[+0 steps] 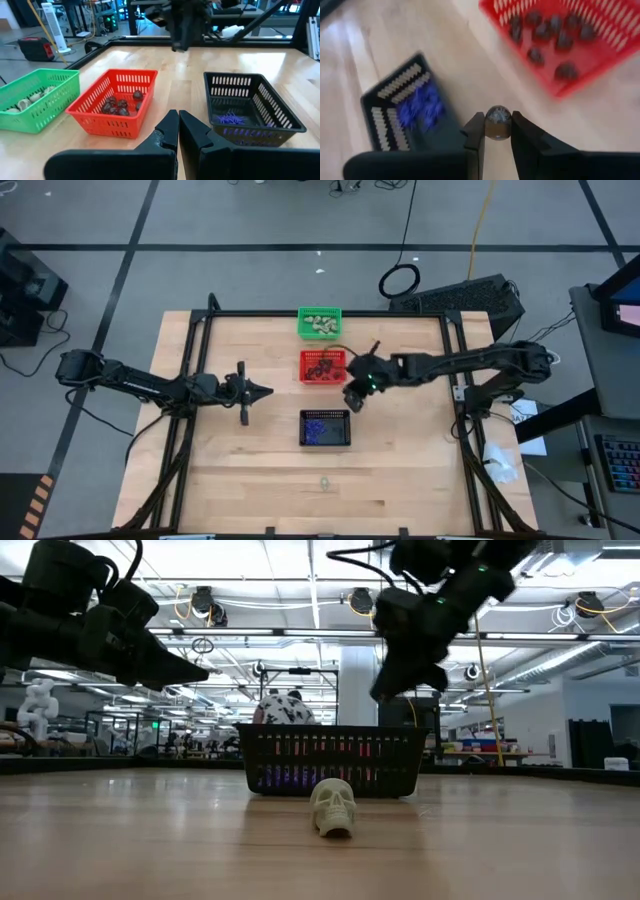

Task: Sort Halloween decoration
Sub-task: Put the black skull toy into the red basket

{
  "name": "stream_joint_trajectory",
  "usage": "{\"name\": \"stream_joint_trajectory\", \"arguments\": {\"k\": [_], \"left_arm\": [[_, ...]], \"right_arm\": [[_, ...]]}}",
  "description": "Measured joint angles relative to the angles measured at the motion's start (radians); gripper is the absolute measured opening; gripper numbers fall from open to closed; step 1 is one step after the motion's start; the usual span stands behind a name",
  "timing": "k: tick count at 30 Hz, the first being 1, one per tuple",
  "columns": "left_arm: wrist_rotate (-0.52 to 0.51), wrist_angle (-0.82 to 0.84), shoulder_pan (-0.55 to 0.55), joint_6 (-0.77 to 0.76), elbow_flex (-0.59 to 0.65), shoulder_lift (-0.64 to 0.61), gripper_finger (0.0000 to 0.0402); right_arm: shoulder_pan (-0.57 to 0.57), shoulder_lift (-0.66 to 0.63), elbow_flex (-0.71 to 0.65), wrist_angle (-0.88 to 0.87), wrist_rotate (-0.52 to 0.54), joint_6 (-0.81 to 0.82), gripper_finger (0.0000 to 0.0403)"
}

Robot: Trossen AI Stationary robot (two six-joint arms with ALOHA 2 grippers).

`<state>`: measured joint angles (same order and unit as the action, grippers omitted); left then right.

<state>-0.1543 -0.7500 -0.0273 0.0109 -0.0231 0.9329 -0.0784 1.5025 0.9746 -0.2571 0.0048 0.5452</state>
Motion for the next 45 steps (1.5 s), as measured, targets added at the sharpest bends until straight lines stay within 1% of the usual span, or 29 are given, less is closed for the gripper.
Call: {"name": "stream_joint_trajectory", "arguments": {"k": [5,10,13,18,22,26,35,42,45], "left_arm": [[-0.024,-0.005,0.000,-0.002,0.000,0.000,0.0008],[-0.026,-0.003,0.000,-0.004,0.000,0.000,0.0008],[-0.029,-0.001,0.000,-0.005,0.000,0.000,0.0008],[-0.028,0.001,0.000,-0.005,0.000,0.000,0.0008],[-0.018,0.001,0.000,-0.012,0.000,0.000,0.0008],[-0.015,0.001,0.000,-0.031,0.000,0.000,0.0008],[-0.011,0.003,0.000,-0.031,0.000,0.000,0.0008],[-0.006,0.004,0.000,-0.031,0.000,0.000,0.0008],[-0.006,0.003,0.000,-0.030,-0.001,0.000,0.0008]], "right_arm": [[-0.052,0.074,0.145,-0.066,0.001,-0.132,0.0055],[-0.097,0.213,0.334,-0.229,0.047,-0.254,0.0055],[-0.119,0.301,0.440,-0.314,0.048,-0.312,0.0055],[-0.152,0.418,0.546,-0.379,0.047,-0.382,0.0055],[-0.176,0.477,0.573,-0.384,0.047,-0.414,0.0055],[-0.195,0.507,0.575,-0.382,0.046,-0.434,0.0055],[-0.227,0.540,0.577,-0.339,0.045,-0.455,0.0064],[-0.235,0.561,0.574,-0.341,0.048,-0.441,0.0067],[-0.235,0.563,0.575,-0.319,0.051,-0.445,0.0078]]}}
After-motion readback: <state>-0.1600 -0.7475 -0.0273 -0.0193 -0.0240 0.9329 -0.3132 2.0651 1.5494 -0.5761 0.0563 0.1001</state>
